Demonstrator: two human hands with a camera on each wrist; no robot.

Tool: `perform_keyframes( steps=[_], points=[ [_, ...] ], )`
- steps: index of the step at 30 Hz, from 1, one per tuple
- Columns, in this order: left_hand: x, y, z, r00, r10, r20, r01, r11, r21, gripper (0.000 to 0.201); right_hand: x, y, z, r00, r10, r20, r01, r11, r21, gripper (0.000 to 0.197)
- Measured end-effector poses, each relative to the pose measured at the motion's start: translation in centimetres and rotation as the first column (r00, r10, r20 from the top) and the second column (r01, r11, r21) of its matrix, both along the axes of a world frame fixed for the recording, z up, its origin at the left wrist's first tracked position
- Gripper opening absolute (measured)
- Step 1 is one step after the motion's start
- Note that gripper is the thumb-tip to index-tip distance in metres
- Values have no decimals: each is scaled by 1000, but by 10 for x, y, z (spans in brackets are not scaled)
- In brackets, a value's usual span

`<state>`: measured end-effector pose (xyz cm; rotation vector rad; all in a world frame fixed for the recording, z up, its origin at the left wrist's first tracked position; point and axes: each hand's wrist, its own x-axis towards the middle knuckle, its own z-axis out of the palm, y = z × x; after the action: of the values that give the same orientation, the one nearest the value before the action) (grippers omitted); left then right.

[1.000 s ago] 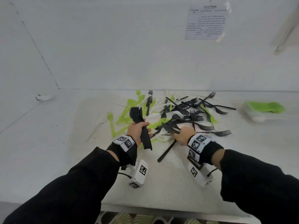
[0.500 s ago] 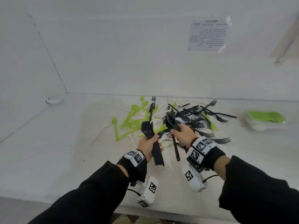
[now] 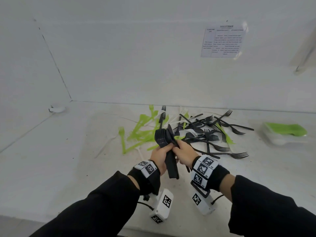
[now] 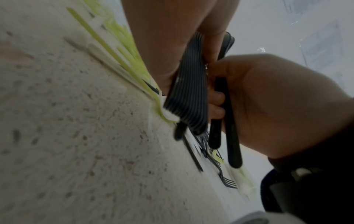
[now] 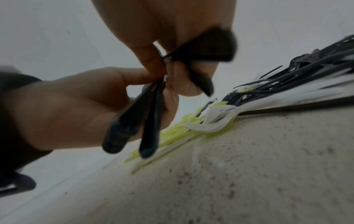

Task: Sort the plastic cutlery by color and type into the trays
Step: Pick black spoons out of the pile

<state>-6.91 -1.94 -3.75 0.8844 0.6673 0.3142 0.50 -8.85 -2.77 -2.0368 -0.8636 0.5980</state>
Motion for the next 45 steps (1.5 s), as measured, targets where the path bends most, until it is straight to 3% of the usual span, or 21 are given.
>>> perform_keyframes(
  steps=[3, 6, 9, 13, 17, 21, 26, 32, 36, 39, 41, 45],
  points=[
    [7, 8, -4, 998, 56, -17, -56, 998, 34, 5, 3, 7, -1, 988, -108, -113, 115, 992, 59, 39],
    [15, 15, -8, 994, 106, -22, -104, 993, 49, 4, 7, 10, -3, 973, -231, -18, 232, 968, 94, 34],
    [22, 19, -9, 992, 126, -3, -126, 991, 50, 5, 10, 19, -6, 977, -209, 40, 206, 976, 66, 26],
    [31, 23, -11, 989, 150, 10, -150, 987, 50, 26, 14, 28, -10, 982, -170, 78, 165, 984, 66, 31],
    [38, 29, -12, 984, 176, 5, -176, 983, 55, 29, 18, 24, -6, 978, -182, 105, 176, 982, 68, 42],
    [38, 32, -12, 992, 126, 7, -126, 992, 23, 30, 20, 26, -7, 981, -130, 143, 128, 991, 23, 40],
    [36, 33, -11, 996, 86, 14, -86, 996, 2, 33, 23, 25, -4, 987, -115, 110, 117, 993, -18, 35],
    [35, 31, -13, 999, 21, 30, -23, 999, 49, 33, 21, 26, -6, 983, -170, -67, 177, 976, 123, 31],
    [35, 29, -14, 999, -16, 32, 14, 997, 73, 34, 24, 27, -10, 988, -146, -46, 148, 988, 42, 33],
    [35, 28, -14, 998, -28, 54, 25, 999, 47, 34, 28, 24, -11, 972, -231, -52, 234, 970, 63, 37],
    [35, 27, -13, 996, -41, 78, 40, 999, 11, 35, 31, 22, -13, 959, -267, -100, 278, 952, 126, 25],
    [38, 25, -13, 997, -60, 58, 62, 997, -36, 33, 32, 15, -19, 970, -178, -167, 202, 969, 143, 22]
  ],
)
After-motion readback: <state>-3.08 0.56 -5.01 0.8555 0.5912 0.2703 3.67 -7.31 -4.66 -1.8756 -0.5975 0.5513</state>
